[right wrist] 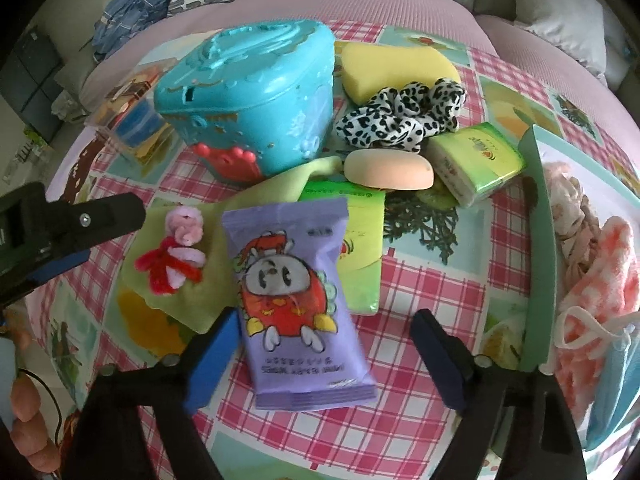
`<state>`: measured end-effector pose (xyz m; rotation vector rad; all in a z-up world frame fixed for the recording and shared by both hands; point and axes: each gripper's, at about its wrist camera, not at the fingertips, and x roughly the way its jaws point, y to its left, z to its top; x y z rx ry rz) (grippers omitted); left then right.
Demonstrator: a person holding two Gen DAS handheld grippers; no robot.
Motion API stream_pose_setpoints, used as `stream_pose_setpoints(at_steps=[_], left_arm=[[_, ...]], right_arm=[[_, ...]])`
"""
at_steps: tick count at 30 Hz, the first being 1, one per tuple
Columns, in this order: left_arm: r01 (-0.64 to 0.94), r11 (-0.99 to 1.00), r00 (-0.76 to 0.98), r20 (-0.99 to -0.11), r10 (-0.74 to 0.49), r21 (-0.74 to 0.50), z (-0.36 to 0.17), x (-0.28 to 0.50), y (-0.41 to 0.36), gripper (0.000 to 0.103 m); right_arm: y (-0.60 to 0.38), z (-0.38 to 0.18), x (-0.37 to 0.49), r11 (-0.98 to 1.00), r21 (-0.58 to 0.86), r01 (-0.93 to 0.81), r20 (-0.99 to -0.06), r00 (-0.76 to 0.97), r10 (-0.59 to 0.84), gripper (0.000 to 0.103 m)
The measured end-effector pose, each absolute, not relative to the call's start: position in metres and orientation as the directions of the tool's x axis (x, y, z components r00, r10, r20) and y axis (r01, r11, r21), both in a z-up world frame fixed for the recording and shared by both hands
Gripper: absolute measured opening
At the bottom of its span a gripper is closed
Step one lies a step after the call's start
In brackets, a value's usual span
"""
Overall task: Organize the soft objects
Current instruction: 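Grasp the red plush toy with the left tool while the right tool grasps the purple snack packet, then lift the plush toy and snack packet and carry both over the white tray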
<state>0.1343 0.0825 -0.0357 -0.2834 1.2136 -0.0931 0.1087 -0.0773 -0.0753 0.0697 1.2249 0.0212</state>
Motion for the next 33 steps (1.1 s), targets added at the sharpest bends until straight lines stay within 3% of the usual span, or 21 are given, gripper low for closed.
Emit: stream_pose_setpoints(at_steps=[6,9,14,25,28,29,30,33], left_arm=[[-0.031,0.959,0.346,-0.903,-0.256,-0.283,-0.034,0.134,0.070,0.092],[-0.009,0.957,0.340,-0.901,-0.269,-0.289,-0.035,0.134,0.066,0.088],[0.027,0.953,0.318,-0.901,-0.294,-0.301,-0.037,0.133,0.060,0.073],[0.093,0.946,0.273,-0.905,-0.325,-0.311,-0.046,0.134,0.047,0.024],[0.103,0.945,0.282,-0.902,-0.327,-0.310,-0.045,0.134,0.045,0.018],[0.105,0.944,0.288,-0.899,-0.330,-0.313,-0.044,0.132,0.046,0.014],[0.104,0.943,0.293,-0.896,-0.334,-0.317,-0.043,0.132,0.046,0.013],[0.112,0.943,0.300,-0.894,-0.333,-0.314,-0.041,0.132,0.046,0.013]], right_arm=[[-0.086,-0.072,0.105,0.997,0.073,0.012,-0.934,0.350,0.065,0.065],[-0.094,-0.067,0.101,0.996,0.083,0.009,-0.932,0.355,0.075,0.061],[-0.095,-0.059,0.101,0.995,0.095,0.011,-0.932,0.354,0.085,0.054],[-0.102,-0.058,0.099,0.995,0.101,0.017,-0.933,0.349,0.089,0.050],[-0.100,-0.060,0.099,0.995,0.099,0.015,-0.934,0.347,0.087,0.047],[-0.100,-0.060,0.099,0.995,0.099,0.015,-0.934,0.347,0.088,0.042],[-0.098,-0.061,0.099,0.995,0.099,0.014,-0.934,0.347,0.088,0.031],[-0.096,-0.060,0.098,0.995,0.101,0.013,-0.934,0.346,0.090,0.028]])
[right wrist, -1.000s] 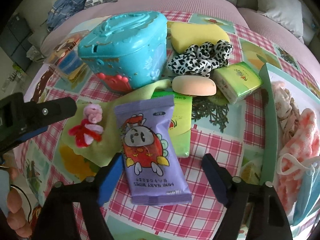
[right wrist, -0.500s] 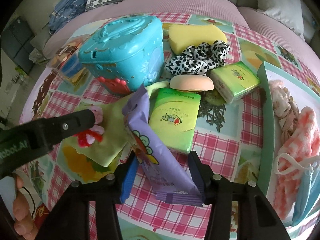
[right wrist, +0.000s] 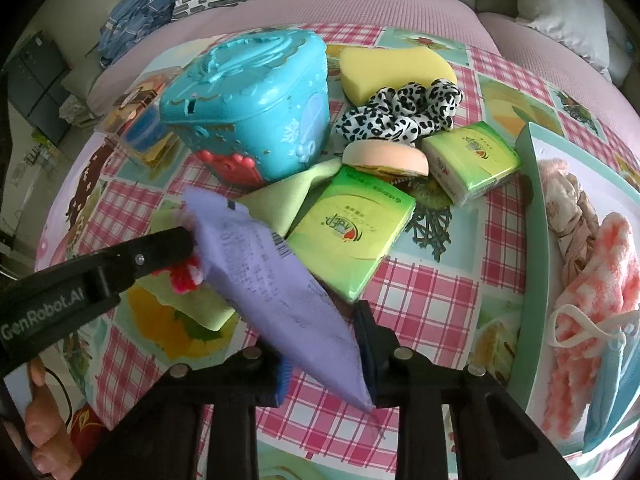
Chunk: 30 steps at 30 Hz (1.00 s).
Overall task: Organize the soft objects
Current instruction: 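Lift the plush toy and snack packet and carry both over the white tray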
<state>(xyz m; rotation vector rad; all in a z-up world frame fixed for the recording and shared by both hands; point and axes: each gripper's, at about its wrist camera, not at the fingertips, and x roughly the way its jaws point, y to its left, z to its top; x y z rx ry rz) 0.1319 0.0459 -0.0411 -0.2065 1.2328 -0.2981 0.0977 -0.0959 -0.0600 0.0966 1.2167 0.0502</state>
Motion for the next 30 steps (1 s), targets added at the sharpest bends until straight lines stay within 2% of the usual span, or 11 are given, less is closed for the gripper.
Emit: stream_pose_setpoints(at_steps=[6,12,14,30], left_arm=[[0.120,0.941,0.310,-0.888,-0.339,-0.317,-0.038,0.130,0.049,0.010],[0.125,0.941,0.318,-0.885,-0.339,-0.316,-0.036,0.131,0.048,0.009],[0.125,0.939,0.322,-0.882,-0.343,-0.319,-0.035,0.130,0.049,0.003],[0.082,0.948,0.319,-0.893,-0.318,-0.309,-0.035,0.131,0.058,0.004]], right_arm=[[-0.095,-0.060,0.095,0.993,0.120,0.015,-0.932,0.345,0.108,0.019],[-0.101,-0.055,0.092,0.988,0.152,0.016,-0.924,0.356,0.136,0.017],[-0.101,-0.054,0.092,0.988,0.153,0.016,-0.923,0.359,0.137,0.017],[-0.110,-0.046,0.086,0.987,0.161,0.011,-0.917,0.373,0.145,0.017]])
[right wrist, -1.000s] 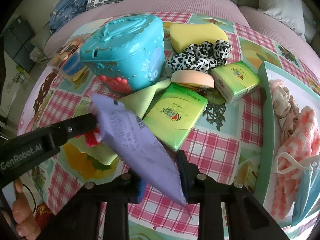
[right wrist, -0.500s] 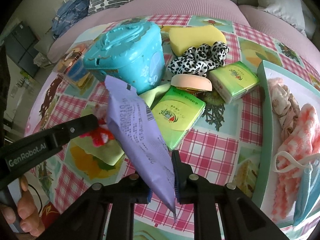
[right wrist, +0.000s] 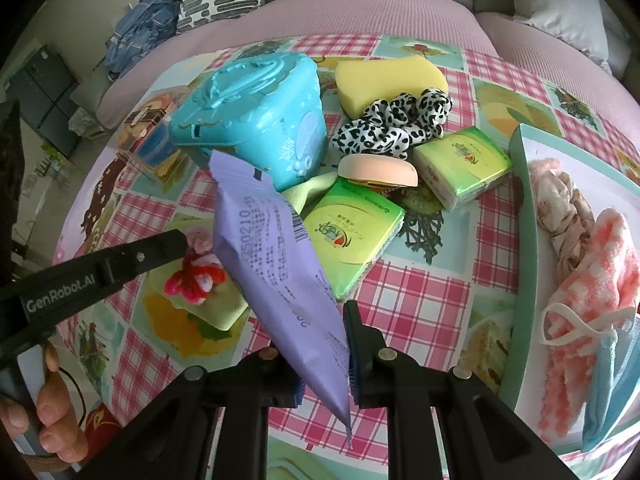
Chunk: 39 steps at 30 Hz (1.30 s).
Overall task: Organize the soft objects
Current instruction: 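Lift the plush toy and snack packet and carry both over the white tray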
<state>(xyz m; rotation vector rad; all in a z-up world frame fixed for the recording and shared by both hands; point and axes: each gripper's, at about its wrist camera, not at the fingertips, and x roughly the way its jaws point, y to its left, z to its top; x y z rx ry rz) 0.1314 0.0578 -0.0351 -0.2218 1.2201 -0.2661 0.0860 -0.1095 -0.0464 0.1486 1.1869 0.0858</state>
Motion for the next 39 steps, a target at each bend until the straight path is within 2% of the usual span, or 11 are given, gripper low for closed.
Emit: stream_pose_setpoints(at_steps=[2,5,7,9,14,18,24,39], left_arm=[[0.087,0.944,0.306,-0.893,-0.329,-0.318,-0.037,0.132,0.056,0.006],[0.096,0.946,0.295,-0.899,-0.324,-0.310,-0.039,0.132,0.050,0.015],[0.101,0.946,0.294,-0.899,-0.326,-0.310,-0.039,0.132,0.048,0.033],[0.104,0.944,0.292,-0.898,-0.330,-0.313,-0.038,0.132,0.047,0.038],[0.129,0.947,0.277,-0.906,-0.321,-0.296,-0.042,0.131,0.039,0.038],[0.158,0.959,0.266,-0.925,-0.271,-0.236,-0.050,0.130,0.027,0.038],[0.168,0.956,0.270,-0.922,-0.279,-0.240,-0.051,0.129,0.024,0.032],[0.263,0.950,0.424,-0.865,-0.271,-0.169,0.013,0.108,0.014,0.031]], right_arm=[[-0.109,-0.048,0.087,0.987,0.160,0.014,-0.918,0.371,0.144,0.017],[-0.111,-0.048,0.086,0.987,0.160,0.018,-0.919,0.369,0.142,0.017],[-0.111,-0.048,0.086,0.987,0.159,0.019,-0.920,0.365,0.141,0.017],[-0.113,-0.050,0.086,0.987,0.158,0.021,-0.923,0.358,0.140,0.017],[-0.115,-0.051,0.084,0.987,0.156,0.025,-0.924,0.356,0.137,0.017],[-0.115,-0.052,0.083,0.987,0.156,0.029,-0.925,0.355,0.136,0.017],[-0.115,-0.051,0.083,0.987,0.158,0.032,-0.925,0.355,0.136,0.017],[-0.129,-0.018,0.076,0.982,0.182,0.048,-0.886,0.442,0.142,0.017]])
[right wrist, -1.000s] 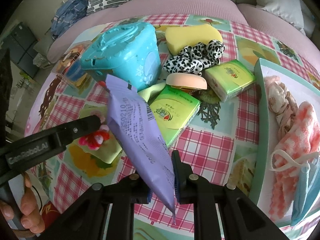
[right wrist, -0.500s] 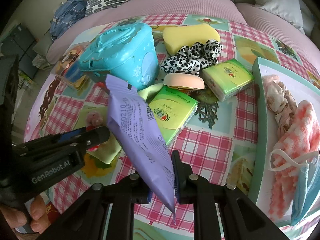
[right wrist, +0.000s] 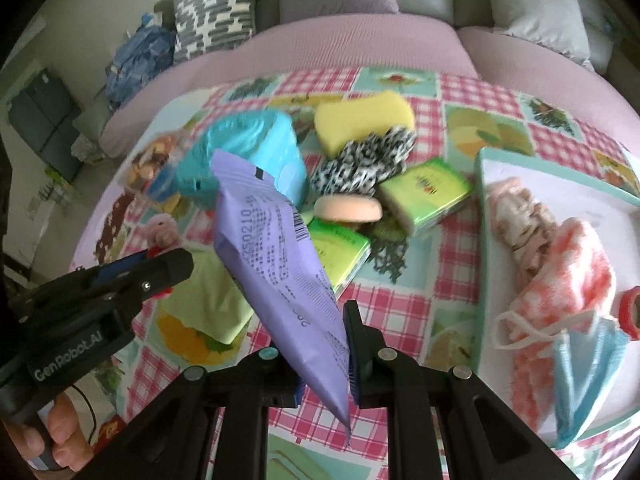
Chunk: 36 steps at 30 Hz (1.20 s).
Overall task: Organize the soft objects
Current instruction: 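Lift the plush toy and snack packet and carry both over the white tray, then lower the plush toy and packet into the tray and open both tools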
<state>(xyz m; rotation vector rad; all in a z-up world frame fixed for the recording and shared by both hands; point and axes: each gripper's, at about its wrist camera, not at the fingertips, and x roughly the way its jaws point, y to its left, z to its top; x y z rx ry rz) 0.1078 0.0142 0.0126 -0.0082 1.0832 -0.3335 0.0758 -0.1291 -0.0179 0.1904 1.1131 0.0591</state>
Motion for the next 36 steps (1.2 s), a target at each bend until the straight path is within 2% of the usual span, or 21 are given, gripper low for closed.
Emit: stream_pose_setpoints(at_steps=[7,13,20,28,36], left_arm=[[0.336,0.932,0.472,-0.832,-0.293,-0.137,0.051,0.112,-0.024,0.031],[0.422,0.902,0.503,-0.804,-0.316,-0.091,0.083,0.118,-0.074,0.031],[0.487,0.870,0.483,-0.805,-0.344,-0.080,0.093,0.128,-0.126,0.031],[0.533,0.843,0.468,-0.804,-0.367,-0.074,0.089,0.129,-0.174,0.030],[0.611,0.787,0.387,-0.833,-0.395,-0.089,0.048,0.132,-0.232,0.030]], right_arm=[[-0.155,0.017,0.065,0.975,0.198,0.102,-0.836,0.537,0.114,0.017],[-0.199,0.049,0.054,0.961,0.179,0.212,-0.800,0.599,0.017,0.017],[-0.263,0.072,0.047,0.915,0.175,0.364,-0.779,0.620,-0.098,0.017],[-0.327,0.062,0.033,0.838,0.204,0.506,-0.797,0.583,-0.158,0.017],[-0.382,0.017,0.020,0.740,0.215,0.637,-0.845,0.501,-0.185,0.017]])
